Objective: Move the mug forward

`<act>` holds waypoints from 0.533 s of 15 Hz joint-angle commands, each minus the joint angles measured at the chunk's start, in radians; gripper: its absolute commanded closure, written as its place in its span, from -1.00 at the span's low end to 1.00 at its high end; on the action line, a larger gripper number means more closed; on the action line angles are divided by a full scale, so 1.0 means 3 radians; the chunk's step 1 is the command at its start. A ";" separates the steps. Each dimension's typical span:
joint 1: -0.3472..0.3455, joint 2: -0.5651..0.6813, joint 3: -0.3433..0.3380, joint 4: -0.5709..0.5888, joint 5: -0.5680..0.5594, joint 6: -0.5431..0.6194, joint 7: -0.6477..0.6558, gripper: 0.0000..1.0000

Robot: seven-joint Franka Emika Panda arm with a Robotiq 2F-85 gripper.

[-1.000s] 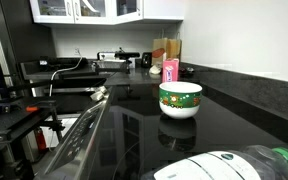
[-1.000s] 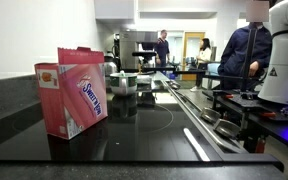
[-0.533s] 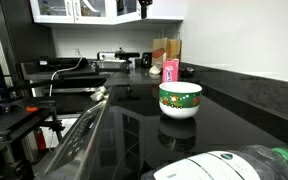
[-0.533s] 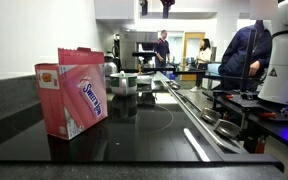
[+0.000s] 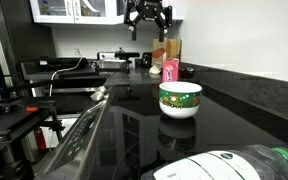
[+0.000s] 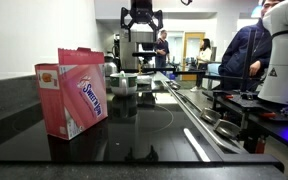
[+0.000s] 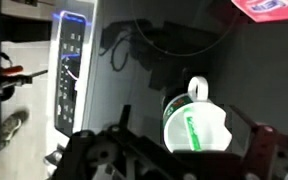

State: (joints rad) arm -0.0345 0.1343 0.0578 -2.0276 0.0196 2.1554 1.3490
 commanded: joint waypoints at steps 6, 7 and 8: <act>0.0158 0.0334 -0.0308 -0.0061 0.0322 0.0529 0.1166 -1.00; 0.0149 0.0368 -0.0335 -0.0064 0.0386 0.0561 0.1252 -1.00; 0.0129 0.0411 -0.0355 -0.0055 0.0465 0.0585 0.1255 -1.00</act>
State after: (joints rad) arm -0.0057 0.2445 -0.0215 -2.0367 0.0985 2.2912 1.6650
